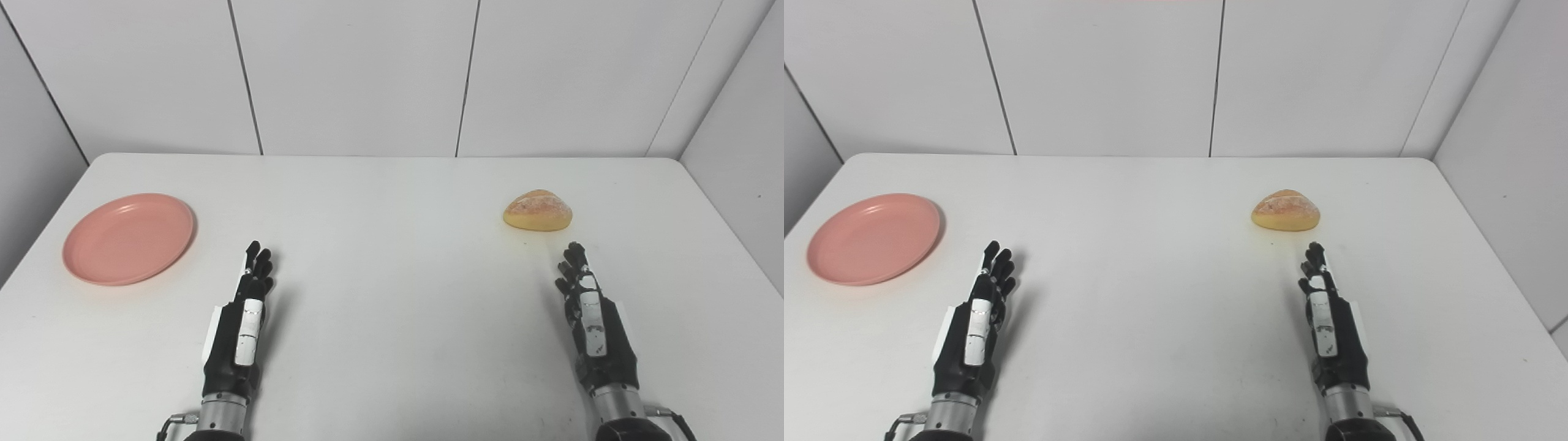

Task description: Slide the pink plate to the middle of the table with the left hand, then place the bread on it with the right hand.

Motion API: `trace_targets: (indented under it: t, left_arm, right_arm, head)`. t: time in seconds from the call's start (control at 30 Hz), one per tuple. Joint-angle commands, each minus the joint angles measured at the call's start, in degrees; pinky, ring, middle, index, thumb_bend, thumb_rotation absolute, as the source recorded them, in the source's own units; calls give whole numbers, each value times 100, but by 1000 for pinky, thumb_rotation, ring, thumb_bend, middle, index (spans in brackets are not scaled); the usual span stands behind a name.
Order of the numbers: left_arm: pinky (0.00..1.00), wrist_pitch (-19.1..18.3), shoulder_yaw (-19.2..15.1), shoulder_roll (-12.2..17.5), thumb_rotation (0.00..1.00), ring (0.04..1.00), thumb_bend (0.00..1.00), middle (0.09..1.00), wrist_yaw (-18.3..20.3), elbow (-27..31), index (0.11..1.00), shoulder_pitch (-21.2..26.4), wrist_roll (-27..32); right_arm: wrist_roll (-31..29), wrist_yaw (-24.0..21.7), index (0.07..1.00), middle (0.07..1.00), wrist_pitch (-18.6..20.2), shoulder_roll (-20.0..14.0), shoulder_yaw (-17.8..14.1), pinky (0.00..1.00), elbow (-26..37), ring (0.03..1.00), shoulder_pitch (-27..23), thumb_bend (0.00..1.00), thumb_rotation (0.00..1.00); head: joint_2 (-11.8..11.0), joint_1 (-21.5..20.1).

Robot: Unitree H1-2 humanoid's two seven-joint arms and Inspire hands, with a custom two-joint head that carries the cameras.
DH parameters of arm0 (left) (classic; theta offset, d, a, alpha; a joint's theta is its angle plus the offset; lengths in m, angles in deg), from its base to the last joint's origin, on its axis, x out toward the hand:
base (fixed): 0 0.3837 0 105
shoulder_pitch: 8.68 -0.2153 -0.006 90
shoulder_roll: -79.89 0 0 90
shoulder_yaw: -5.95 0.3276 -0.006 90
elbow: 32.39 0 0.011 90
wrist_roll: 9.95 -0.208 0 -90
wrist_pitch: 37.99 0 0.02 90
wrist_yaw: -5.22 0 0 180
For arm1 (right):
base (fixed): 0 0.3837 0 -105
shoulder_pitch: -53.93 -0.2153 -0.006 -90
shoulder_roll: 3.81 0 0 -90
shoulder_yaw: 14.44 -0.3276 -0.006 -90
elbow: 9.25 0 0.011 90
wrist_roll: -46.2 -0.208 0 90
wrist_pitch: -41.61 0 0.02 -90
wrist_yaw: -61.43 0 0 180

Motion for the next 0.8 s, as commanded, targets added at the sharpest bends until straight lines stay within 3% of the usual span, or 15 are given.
trace_targets:
  t: [0.0,0.3,0.77]
  left_arm:
    - [1000,75,-59,293,1000,1000,806,1000,59,214,1000,-921,82]
    - [1000,-24,-44,261,1000,1000,816,1000,43,248,1000,-929,22]
    - [1000,501,326,-81,1000,1000,876,1000,-448,-310,1000,-849,-748]
  right_arm:
    - [-27,-36,976,990,-199,59,43,1000,-38,1000,-67,852,1000]
    - [-25,-40,983,996,-227,38,39,1000,-49,1000,-67,835,1000]
    - [-545,-489,987,995,-774,-333,-223,1000,-862,1000,-104,866,1000]
  head:
    - [-5,8]
    - [-49,97]
    - [-786,1118]
